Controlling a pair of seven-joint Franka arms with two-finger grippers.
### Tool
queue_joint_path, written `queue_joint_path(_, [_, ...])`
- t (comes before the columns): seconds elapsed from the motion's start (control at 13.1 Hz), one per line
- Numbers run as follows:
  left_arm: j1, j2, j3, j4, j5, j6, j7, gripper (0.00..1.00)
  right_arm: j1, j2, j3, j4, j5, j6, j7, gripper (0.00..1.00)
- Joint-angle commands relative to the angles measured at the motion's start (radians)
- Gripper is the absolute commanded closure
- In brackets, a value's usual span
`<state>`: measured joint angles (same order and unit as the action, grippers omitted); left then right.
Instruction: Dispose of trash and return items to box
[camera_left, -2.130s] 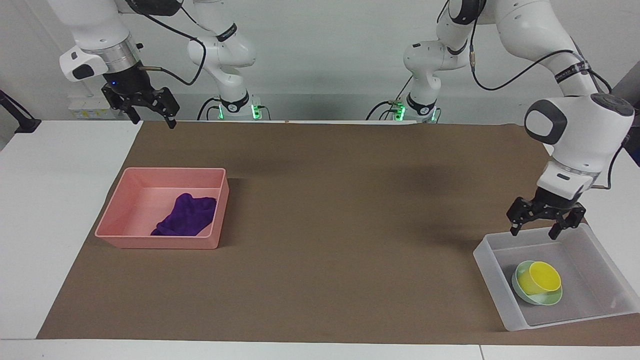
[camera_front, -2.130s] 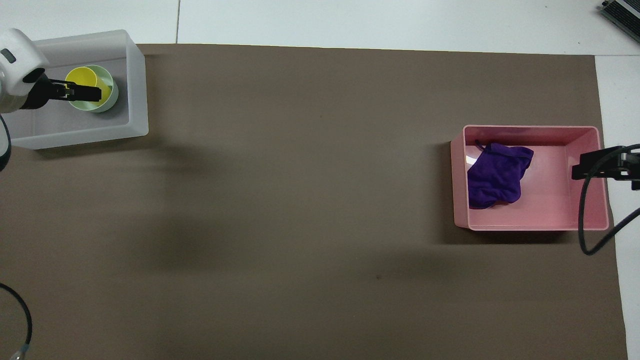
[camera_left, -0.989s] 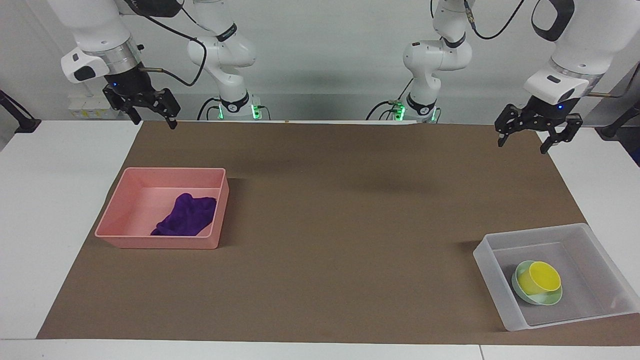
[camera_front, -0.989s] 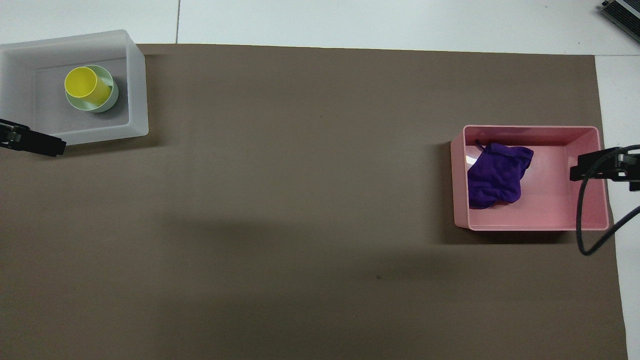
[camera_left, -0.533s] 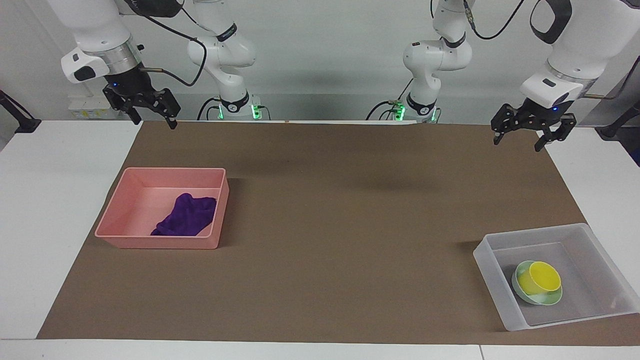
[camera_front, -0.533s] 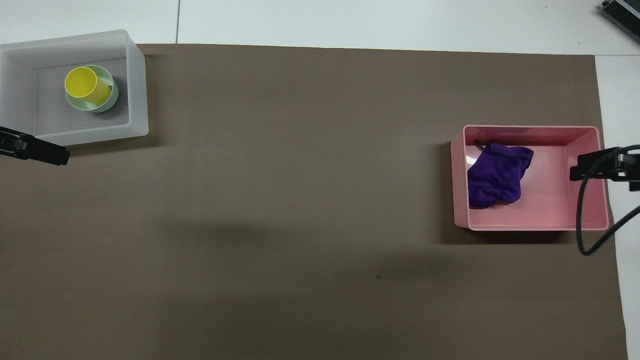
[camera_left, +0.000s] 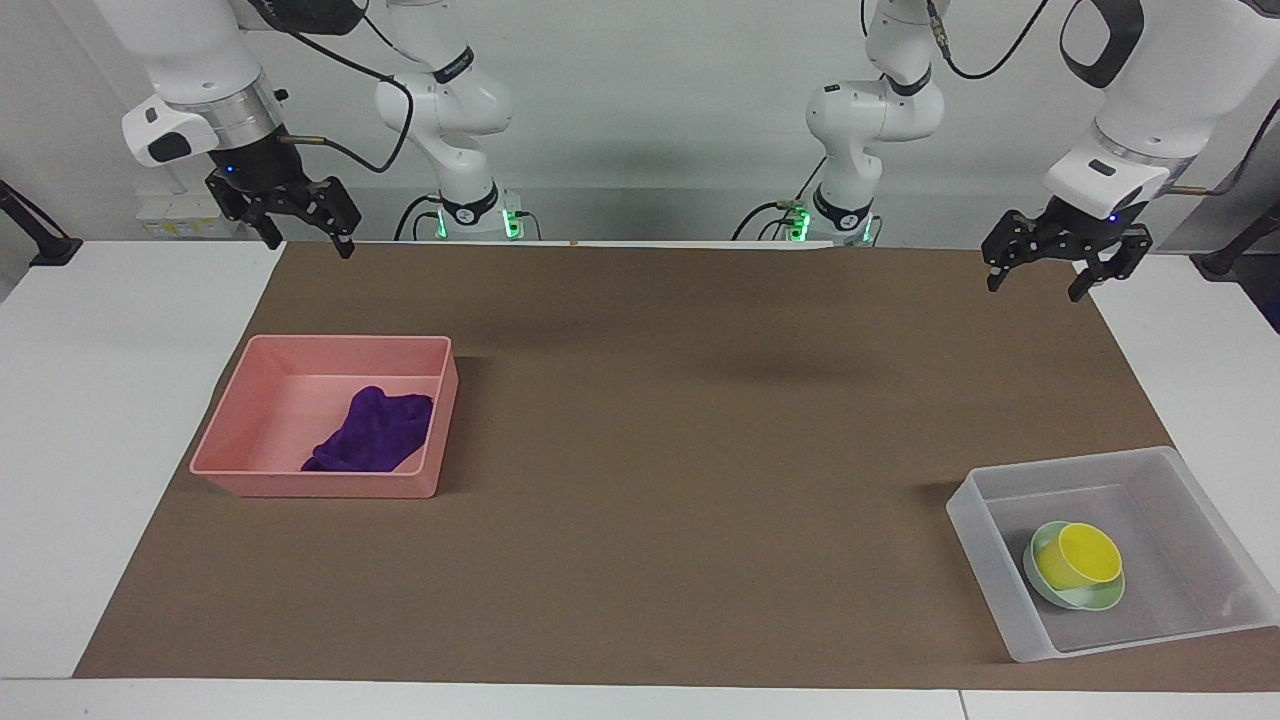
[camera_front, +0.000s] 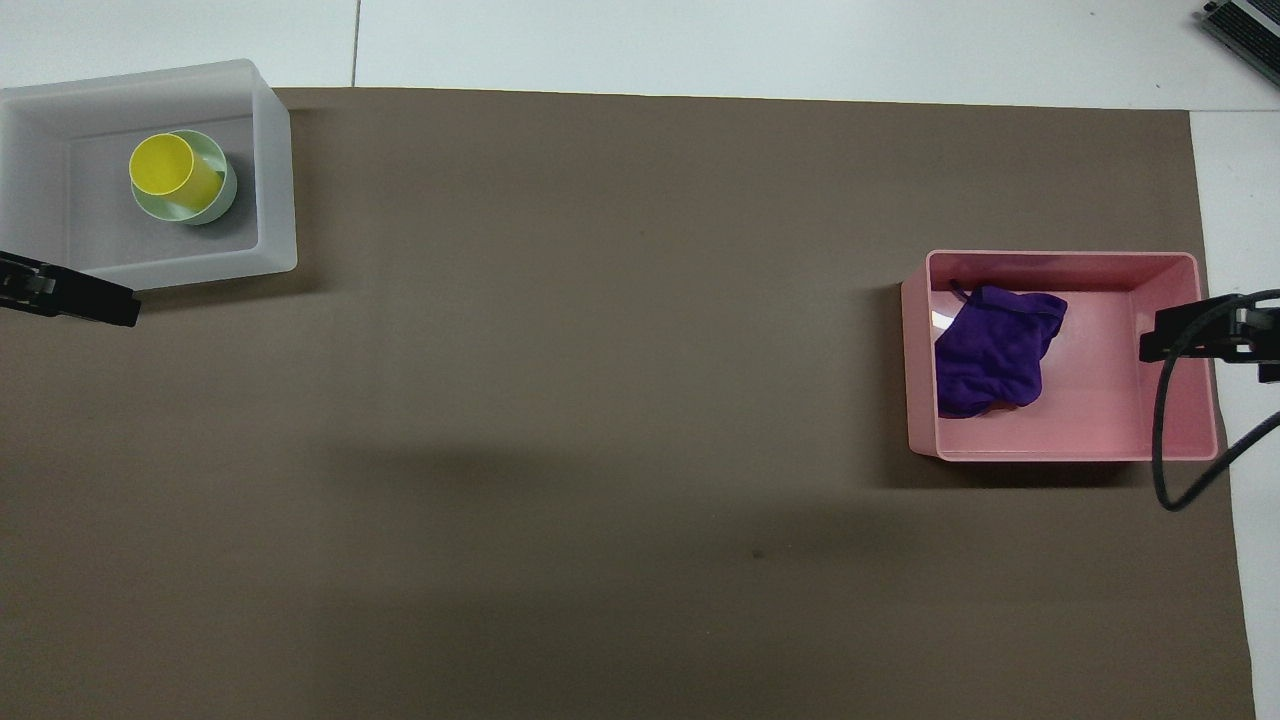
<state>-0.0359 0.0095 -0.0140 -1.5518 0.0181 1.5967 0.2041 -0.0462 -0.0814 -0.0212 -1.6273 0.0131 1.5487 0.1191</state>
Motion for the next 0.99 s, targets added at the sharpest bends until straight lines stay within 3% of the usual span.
queue_joint_path(0.0, [-0.007,-0.019,0.006,-0.024,0.016,0.012,-0.014,0.0,-0.004,-0.026,0.004,-0.026,-0.001,-0.009,0.008,0.0])
queue_joint_path(0.91, [-0.002,-0.019,0.008,-0.031,0.0,0.031,-0.031,0.0,-0.004,-0.026,0.004,-0.026,-0.002,-0.009,0.008,0.0])
